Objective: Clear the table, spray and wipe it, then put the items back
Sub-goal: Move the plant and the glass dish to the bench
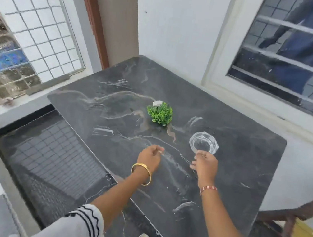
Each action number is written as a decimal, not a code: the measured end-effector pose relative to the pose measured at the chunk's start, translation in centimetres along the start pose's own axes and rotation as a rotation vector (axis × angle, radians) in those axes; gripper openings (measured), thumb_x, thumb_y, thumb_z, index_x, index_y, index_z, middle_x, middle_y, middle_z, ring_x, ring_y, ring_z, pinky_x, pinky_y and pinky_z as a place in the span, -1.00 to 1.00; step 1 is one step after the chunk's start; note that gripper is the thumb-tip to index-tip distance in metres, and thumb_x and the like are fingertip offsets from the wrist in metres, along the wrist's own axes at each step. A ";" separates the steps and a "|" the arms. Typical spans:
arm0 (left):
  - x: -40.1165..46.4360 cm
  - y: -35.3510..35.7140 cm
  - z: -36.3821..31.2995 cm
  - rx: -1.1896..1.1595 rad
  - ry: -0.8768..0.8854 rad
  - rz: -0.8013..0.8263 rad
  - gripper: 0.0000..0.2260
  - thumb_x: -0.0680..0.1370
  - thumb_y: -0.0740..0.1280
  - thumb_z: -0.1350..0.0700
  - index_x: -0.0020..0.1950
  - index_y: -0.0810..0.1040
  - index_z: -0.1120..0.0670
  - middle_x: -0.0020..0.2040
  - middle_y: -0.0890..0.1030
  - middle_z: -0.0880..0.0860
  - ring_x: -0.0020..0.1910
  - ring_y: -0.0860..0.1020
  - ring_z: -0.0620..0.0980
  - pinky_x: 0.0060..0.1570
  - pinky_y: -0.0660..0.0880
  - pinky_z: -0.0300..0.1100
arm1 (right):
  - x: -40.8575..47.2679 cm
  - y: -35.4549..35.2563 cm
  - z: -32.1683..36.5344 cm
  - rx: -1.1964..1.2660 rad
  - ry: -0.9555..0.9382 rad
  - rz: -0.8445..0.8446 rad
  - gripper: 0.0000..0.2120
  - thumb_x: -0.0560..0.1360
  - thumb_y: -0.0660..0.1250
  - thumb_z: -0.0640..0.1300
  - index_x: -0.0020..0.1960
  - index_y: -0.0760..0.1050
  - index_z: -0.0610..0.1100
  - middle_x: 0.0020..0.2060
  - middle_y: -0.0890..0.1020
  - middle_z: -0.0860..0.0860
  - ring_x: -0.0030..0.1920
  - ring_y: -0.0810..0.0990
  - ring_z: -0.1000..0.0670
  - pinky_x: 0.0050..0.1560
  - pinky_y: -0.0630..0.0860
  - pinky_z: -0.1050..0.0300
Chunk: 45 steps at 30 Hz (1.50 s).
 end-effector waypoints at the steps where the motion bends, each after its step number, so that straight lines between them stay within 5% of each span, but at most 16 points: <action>1: 0.9 0.7 -0.3 0.023 0.011 0.032 -0.79 0.57 0.18 0.22 0.12 0.56 0.15 0.07 0.61 0.10 -0.07 0.48 -0.04 -0.04 0.36 -0.30 | 0.9 -0.7 -0.4 -0.001 0.030 -0.061 -0.84 0.48 0.21 -0.27 0.00 0.53 -0.24 -0.26 0.55 -0.12 -0.41 0.51 -0.05 -0.51 0.48 0.28; 5: 3.1 2.7 -1.1 0.073 0.032 0.109 -0.79 0.57 0.16 0.24 0.11 0.55 0.17 0.04 0.59 0.07 -0.10 0.47 -0.05 -0.15 0.29 -0.41 | 3.4 -2.8 -2.1 0.035 0.110 -0.230 -0.85 0.47 0.29 -0.23 0.02 0.40 -0.20 -0.01 0.60 -0.23 -0.41 0.58 -0.14 -0.66 0.39 0.33; 10: 4.4 4.6 -1.5 0.100 0.024 0.183 -0.79 0.57 0.17 0.22 0.11 0.56 0.14 0.13 0.60 0.11 0.00 0.53 0.05 0.07 0.42 -0.20 | 5.2 -2.3 -2.2 0.022 0.174 -0.210 -0.72 0.49 0.32 -0.21 0.11 0.28 -0.22 -0.08 0.52 -0.19 -0.59 0.50 -0.05 -0.68 0.42 0.30; 15: 4.9 5.3 -2.5 0.127 0.057 0.225 -0.81 0.57 0.17 0.21 0.07 0.56 0.11 0.08 0.62 0.14 -0.18 0.47 0.01 0.01 0.48 -0.09 | 6.0 -2.4 -1.9 -0.069 0.194 -0.219 -0.80 0.47 0.28 -0.28 0.06 0.34 -0.23 -0.03 0.54 -0.22 -0.51 0.50 -0.08 -0.75 0.31 0.33; 20: 5.5 5.1 -3.4 0.118 0.088 0.268 -0.81 0.58 0.17 0.20 0.10 0.55 0.13 0.15 0.60 0.09 -0.09 0.55 0.03 -0.14 0.45 -0.22 | 5.9 -2.4 -1.6 -0.056 0.188 -0.264 -0.83 0.41 0.25 -0.34 -0.01 0.37 -0.23 -0.01 0.59 -0.25 -0.70 0.48 0.04 -0.74 0.25 0.38; 24: 6.4 4.9 -3.4 0.121 0.108 0.309 -0.80 0.58 0.18 0.21 0.10 0.56 0.14 0.17 0.59 0.09 0.16 0.53 0.07 0.14 0.44 -0.14 | 5.0 -1.8 -1.3 -0.021 0.181 -0.284 -0.87 0.41 0.25 -0.32 -0.12 0.32 -0.18 -0.13 0.58 -0.22 -0.73 0.47 0.08 -0.71 0.31 0.36; 31: 9.6 1.5 -5.0 0.163 0.306 0.279 -0.80 0.55 0.18 0.25 0.02 0.58 0.10 0.09 0.60 0.07 0.01 0.53 -0.01 0.15 0.44 -0.16 | 1.6 2.9 -0.3 0.115 0.216 -0.237 -0.88 0.41 0.26 -0.33 -0.06 0.38 -0.23 -0.46 0.51 -0.14 -0.63 0.42 0.02 -0.58 0.45 0.21; 37: 11.5 -1.3 -8.6 0.613 0.963 0.167 -0.65 0.36 0.32 0.25 0.13 0.47 0.04 0.04 0.58 0.12 0.00 0.55 0.16 0.02 0.49 -0.02 | -0.5 5.9 1.1 0.137 0.218 -0.257 -0.81 0.42 0.26 -0.34 0.03 0.43 -0.27 -0.47 0.52 -0.16 -0.65 0.40 0.06 -0.61 0.42 0.24; 42: 15.3 0.8 -8.0 1.094 0.941 0.320 -0.40 0.51 0.27 0.09 0.49 0.09 0.04 0.52 0.11 0.11 0.48 0.11 0.15 0.46 0.03 0.04 | -1.6 6.3 1.5 0.161 0.234 -0.352 -0.79 0.42 0.27 -0.33 0.06 0.42 -0.29 -0.46 0.51 -0.16 -0.60 0.40 0.01 -0.60 0.40 0.22; 45: 16.1 1.7 -8.1 1.208 1.023 0.307 -0.48 0.51 0.26 0.17 0.45 0.21 -0.01 0.49 0.19 0.15 0.45 0.19 0.19 0.42 0.09 0.17 | -2.1 6.4 1.7 0.157 0.250 -0.409 -0.79 0.43 0.27 -0.32 0.06 0.41 -0.27 -0.45 0.52 -0.15 -0.57 0.42 0.00 -0.59 0.41 0.21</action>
Point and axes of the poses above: each hand's wrist, its own x-axis towards the middle knuckle, its own y-axis out of the palm, z = x × y, the point moved 10 cm from there along x, towards the middle knuckle
